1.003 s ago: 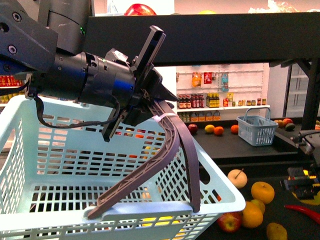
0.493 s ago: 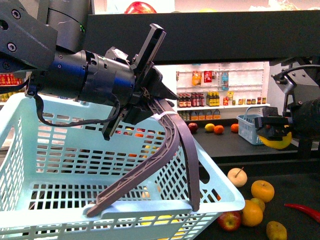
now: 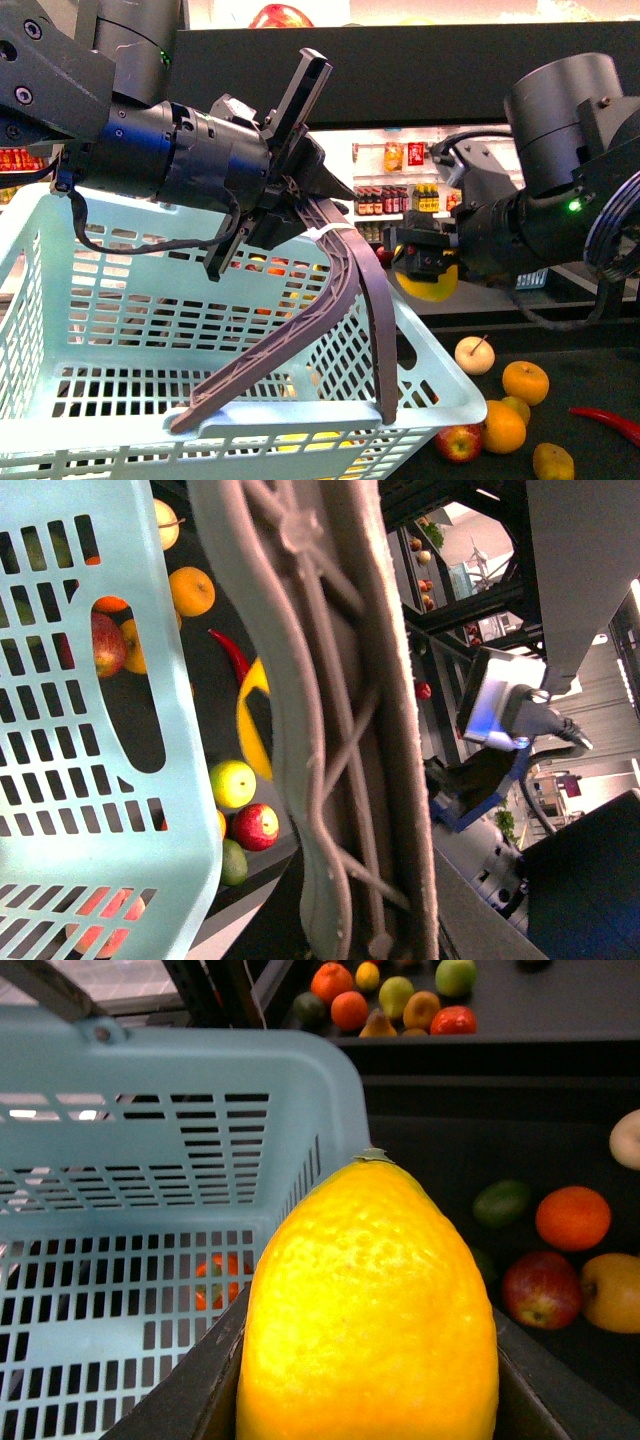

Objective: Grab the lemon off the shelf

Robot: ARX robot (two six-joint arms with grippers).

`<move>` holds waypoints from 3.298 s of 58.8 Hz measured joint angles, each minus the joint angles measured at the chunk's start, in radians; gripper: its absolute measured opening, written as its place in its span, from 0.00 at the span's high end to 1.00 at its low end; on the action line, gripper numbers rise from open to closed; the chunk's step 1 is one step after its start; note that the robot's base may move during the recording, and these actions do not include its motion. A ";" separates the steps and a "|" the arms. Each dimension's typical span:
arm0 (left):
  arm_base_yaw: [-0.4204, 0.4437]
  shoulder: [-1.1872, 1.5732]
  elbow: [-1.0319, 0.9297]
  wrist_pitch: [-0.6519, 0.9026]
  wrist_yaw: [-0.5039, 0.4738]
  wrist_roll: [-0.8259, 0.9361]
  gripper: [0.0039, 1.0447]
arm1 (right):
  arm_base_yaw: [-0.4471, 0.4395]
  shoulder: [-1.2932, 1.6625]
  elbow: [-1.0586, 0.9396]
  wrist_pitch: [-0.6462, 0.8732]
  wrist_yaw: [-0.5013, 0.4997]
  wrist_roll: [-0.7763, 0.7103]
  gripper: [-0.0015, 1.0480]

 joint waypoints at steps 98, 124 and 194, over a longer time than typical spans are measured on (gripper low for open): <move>0.001 0.000 0.000 0.000 0.000 -0.006 0.93 | -0.220 -1.277 -1.024 0.119 0.148 -0.158 0.51; 0.000 0.000 0.000 0.000 0.000 -0.006 0.93 | -0.220 -1.438 -1.203 0.130 0.148 -0.155 0.97; 0.000 0.000 0.000 0.000 0.001 -0.007 0.93 | -0.220 -1.890 -1.318 -0.197 0.148 -0.154 0.97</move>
